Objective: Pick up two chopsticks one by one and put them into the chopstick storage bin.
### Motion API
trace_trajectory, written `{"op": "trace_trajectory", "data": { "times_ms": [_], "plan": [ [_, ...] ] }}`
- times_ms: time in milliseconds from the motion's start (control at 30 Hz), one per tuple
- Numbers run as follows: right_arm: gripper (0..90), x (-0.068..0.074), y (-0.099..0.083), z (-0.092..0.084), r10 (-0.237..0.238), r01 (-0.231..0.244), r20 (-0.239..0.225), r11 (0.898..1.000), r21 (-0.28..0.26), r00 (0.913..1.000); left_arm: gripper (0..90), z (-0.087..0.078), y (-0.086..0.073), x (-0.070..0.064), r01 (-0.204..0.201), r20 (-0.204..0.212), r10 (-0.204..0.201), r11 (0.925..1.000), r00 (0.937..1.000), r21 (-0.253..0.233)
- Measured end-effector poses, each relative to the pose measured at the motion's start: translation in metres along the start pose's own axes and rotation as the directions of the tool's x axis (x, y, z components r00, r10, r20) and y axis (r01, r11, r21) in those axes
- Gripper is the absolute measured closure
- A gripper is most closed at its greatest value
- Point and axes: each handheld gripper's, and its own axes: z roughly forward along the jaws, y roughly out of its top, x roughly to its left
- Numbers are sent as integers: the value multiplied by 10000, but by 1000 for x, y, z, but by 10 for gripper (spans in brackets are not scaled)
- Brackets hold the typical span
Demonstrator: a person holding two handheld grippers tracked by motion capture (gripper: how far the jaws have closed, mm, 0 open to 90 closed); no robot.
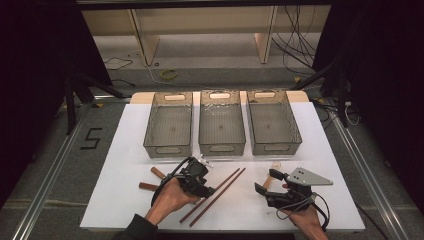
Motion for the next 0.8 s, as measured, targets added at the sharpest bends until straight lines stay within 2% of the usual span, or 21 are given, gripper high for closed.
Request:
{"op": "trace_trajectory", "data": {
  "times_ms": [267,300,600,800],
  "plan": [
    [278,-1,0,1,31,-31,-40,10000,13,10000,589,9,0,1,43,33,-44,9994,10000,347],
    [278,-1,0,1,32,-32,-46,10000,6,10000,595,11,0,1,19,96,-24,9984,10000,570],
    [284,-1,0,1,105,-105,-42,9999,-8,9999,659,16,2,-2,19,114,-28,9967,9999,808],
    [291,-1,0,0,108,-108,-67,9999,-30,9999,699,19,2,-3,-123,117,112,9947,9999,1018]
  ]
}}
